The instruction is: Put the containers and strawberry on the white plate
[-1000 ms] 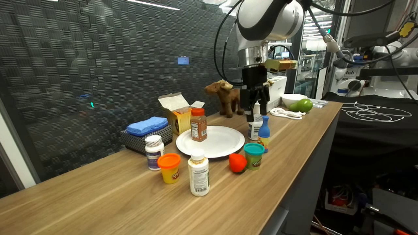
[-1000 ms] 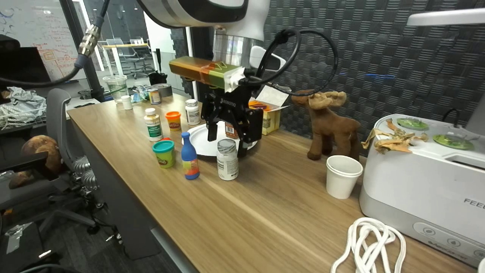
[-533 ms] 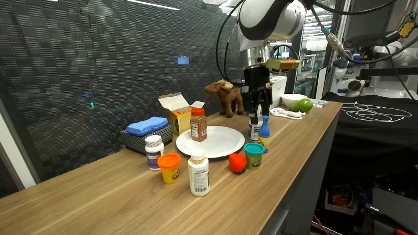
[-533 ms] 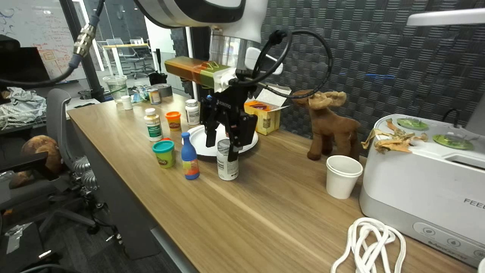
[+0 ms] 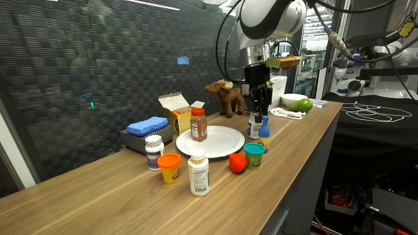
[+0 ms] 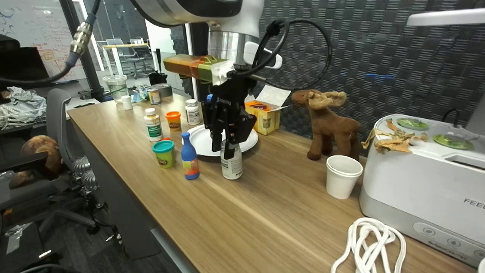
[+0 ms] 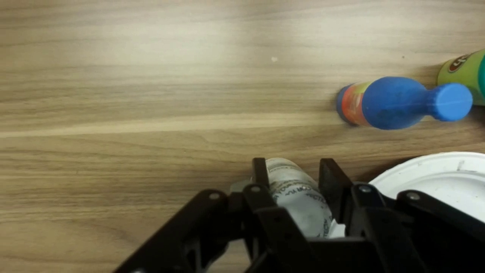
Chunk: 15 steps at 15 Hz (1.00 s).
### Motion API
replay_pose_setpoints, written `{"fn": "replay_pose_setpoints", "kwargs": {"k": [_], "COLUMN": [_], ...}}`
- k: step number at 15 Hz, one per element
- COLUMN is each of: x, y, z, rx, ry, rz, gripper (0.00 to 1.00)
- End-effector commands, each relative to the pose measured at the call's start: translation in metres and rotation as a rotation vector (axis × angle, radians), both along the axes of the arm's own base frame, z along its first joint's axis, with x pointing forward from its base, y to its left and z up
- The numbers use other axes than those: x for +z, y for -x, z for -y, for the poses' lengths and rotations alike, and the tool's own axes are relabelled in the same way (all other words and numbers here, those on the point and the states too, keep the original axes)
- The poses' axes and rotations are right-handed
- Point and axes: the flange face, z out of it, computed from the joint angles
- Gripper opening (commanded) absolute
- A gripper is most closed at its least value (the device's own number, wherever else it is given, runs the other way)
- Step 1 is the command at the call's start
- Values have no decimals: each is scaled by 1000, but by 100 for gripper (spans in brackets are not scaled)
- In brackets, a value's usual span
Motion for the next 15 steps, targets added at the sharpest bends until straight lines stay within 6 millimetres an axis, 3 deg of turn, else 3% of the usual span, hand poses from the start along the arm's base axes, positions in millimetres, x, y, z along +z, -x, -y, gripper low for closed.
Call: {"fn": "replay_pose_setpoints", "kwargs": {"k": [1,8,15], "x": [21,43,74], "y": [3,-10,-54], "z": [-4,-9,-29], "rx": [15,77,216], "ry": [79,112,-2], "rz": [35,78,131], "gripper": [14,14,14]}}
